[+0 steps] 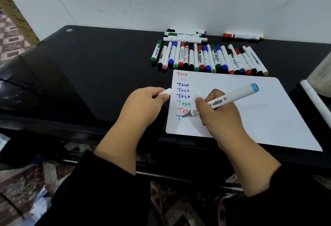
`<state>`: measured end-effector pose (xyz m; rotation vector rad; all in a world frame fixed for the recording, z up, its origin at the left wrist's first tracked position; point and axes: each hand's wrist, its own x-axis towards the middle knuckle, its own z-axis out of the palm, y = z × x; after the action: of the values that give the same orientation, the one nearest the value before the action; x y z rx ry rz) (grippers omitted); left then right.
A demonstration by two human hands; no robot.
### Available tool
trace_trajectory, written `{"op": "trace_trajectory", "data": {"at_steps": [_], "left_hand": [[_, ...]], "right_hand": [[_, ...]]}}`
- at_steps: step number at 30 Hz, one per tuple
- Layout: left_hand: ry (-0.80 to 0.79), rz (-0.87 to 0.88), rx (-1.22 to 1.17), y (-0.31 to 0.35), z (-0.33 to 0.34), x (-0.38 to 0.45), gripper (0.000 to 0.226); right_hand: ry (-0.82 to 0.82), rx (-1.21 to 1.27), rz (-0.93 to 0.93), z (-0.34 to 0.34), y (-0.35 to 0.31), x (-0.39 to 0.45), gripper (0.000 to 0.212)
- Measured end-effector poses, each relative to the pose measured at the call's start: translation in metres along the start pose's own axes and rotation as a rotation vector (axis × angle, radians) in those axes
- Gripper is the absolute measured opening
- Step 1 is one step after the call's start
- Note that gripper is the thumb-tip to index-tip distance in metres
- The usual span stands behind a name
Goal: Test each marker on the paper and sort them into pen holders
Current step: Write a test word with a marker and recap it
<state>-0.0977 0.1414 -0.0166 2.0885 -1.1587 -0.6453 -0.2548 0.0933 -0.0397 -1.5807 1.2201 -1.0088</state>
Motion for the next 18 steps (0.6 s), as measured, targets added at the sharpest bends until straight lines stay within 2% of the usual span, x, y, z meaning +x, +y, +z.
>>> {"op": "trace_trajectory", "data": {"at_steps": [18], "left_hand": [[0.003, -0.002, -0.020, 0.0007, 0.0007, -0.0015, 0.029]], "right_hand": [[0.017, -0.012, -0.015, -0.0012, 0.0007, -0.0007, 0.035]]}}
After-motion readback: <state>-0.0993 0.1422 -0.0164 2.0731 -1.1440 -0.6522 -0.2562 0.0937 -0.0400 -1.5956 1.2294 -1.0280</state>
